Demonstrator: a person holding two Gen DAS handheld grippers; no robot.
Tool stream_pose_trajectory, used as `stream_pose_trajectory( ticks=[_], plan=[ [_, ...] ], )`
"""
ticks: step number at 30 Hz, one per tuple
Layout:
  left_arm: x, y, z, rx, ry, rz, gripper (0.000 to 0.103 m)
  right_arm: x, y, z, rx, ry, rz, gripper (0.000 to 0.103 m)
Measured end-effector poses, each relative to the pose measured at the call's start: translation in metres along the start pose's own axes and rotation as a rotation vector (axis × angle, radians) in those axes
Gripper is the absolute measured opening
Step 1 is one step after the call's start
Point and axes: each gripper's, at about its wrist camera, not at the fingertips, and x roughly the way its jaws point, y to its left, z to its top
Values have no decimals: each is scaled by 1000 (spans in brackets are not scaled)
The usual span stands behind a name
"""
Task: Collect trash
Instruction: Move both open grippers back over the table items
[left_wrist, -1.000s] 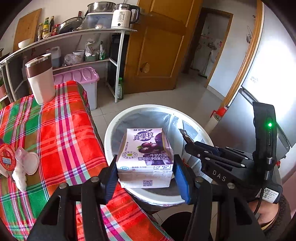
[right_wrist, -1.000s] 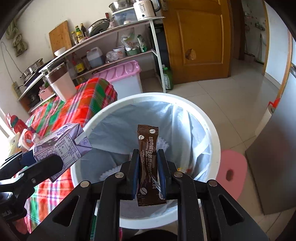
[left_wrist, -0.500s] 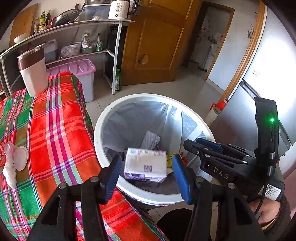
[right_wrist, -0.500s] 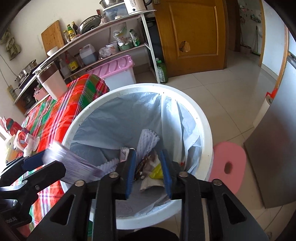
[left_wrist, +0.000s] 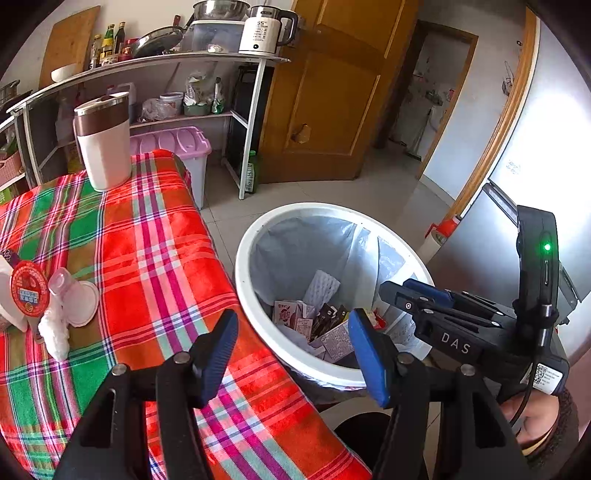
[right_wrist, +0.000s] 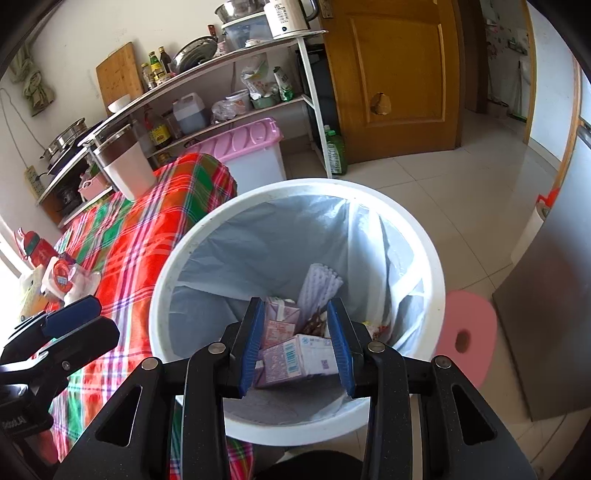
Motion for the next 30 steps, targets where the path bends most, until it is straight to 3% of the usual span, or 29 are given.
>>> stream_pose_trajectory(
  ticks=[9,30],
  plan=[
    [-32,40,-10,-61,-47,74,64,-3,36,-2,-55,-21,57,37],
    [-101,173,-49,-288,-139,270,68,20,153,-8,-244,-11,203,46]
  ],
)
